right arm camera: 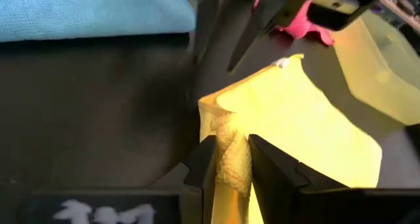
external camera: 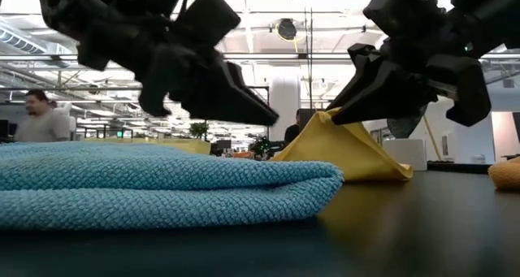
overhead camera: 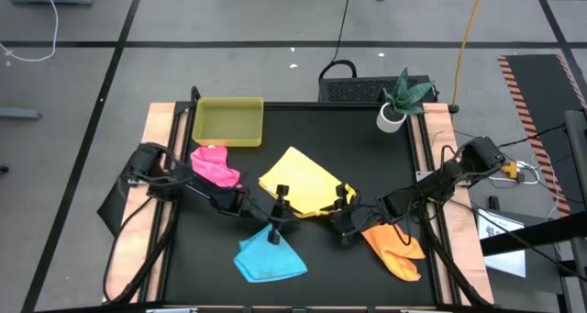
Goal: Fold microfiber towels
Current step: Fold the yellow microfiber cloth
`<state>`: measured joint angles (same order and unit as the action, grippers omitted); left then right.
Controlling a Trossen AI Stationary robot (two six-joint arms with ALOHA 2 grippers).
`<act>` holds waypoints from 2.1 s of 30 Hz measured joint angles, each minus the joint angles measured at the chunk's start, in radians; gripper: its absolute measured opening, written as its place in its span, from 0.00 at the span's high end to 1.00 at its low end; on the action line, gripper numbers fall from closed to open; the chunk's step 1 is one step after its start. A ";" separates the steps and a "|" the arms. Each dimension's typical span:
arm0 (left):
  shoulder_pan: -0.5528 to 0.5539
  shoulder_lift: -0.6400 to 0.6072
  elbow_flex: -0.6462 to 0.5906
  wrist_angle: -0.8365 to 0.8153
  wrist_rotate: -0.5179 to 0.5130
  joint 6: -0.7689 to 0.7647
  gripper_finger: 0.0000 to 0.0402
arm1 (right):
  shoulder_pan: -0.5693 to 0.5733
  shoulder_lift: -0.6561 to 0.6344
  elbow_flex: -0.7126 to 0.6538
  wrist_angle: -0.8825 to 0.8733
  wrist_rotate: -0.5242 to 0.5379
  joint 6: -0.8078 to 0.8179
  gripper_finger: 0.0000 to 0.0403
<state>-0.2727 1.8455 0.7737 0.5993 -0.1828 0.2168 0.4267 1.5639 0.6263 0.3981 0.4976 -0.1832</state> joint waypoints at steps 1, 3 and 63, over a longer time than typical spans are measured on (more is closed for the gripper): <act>0.000 0.017 0.000 0.014 -0.006 0.008 0.71 | 0.000 0.000 0.000 -0.002 0.000 0.014 0.81; 0.000 0.054 0.004 0.061 -0.021 0.019 0.71 | 0.005 0.000 0.000 -0.010 0.000 0.039 0.81; 0.015 -0.043 0.037 -0.593 -0.393 0.176 0.58 | 0.161 0.000 0.001 -0.095 -0.002 0.198 0.99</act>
<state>-0.2576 1.8022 0.8108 0.0063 -0.5760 0.3926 0.5880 1.5642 0.6273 0.3033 0.4953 0.0151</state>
